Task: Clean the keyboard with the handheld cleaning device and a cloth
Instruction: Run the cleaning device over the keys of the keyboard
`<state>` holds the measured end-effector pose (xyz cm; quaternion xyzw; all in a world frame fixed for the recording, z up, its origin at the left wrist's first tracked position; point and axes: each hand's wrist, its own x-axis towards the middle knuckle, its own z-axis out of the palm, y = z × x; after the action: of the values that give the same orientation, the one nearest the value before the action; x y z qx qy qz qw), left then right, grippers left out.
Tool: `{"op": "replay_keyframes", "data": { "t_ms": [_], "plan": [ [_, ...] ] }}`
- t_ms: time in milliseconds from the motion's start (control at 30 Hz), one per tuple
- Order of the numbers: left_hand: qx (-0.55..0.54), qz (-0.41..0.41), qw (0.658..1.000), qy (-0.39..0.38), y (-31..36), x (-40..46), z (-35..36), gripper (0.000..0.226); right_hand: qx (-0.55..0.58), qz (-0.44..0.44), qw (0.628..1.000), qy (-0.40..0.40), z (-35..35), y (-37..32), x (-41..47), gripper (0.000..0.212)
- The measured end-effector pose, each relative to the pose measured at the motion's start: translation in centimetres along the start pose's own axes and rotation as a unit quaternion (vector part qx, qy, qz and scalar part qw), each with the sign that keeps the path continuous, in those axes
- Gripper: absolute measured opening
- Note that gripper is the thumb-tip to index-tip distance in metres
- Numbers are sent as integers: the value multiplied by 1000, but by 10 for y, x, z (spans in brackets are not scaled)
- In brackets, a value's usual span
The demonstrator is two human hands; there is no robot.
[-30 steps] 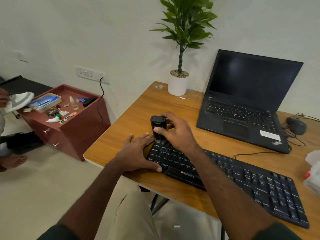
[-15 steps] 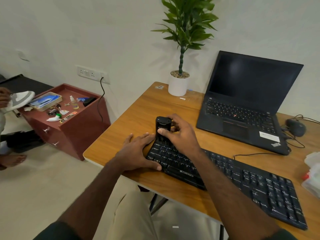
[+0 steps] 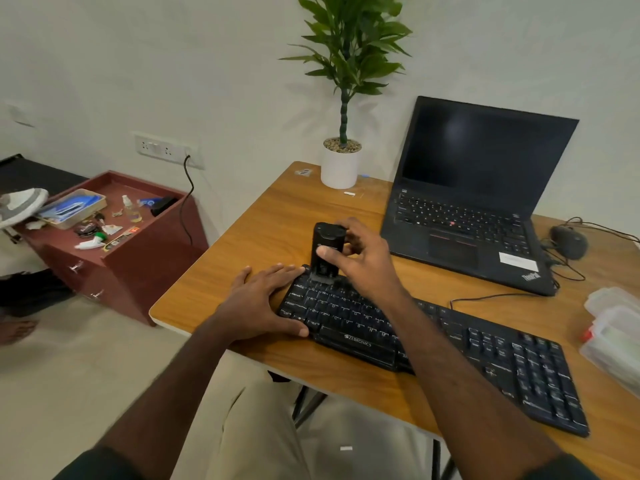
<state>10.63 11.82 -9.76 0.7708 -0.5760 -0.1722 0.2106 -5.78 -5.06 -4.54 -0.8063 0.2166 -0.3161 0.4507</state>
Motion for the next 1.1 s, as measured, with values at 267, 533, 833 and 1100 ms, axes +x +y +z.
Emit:
{"op": "replay_keyframes", "data": {
  "t_ms": [267,533,833,1100],
  "plan": [
    [-8,-2,1000,8,-2,1,1,122,-67,9,997,-24,-25,18,-16,42],
    [-9,0,1000,15,-5,2,3,120,1,4,999,41,-47,15,-21,29],
    [-7,-2,1000,13,-4,1,2,121,2,23,1000,-14,-46,18,-33,32],
    [-7,0,1000,17,-3,3,3,124,24,-21,998,53,-79,27,-37,25]
  ]
}}
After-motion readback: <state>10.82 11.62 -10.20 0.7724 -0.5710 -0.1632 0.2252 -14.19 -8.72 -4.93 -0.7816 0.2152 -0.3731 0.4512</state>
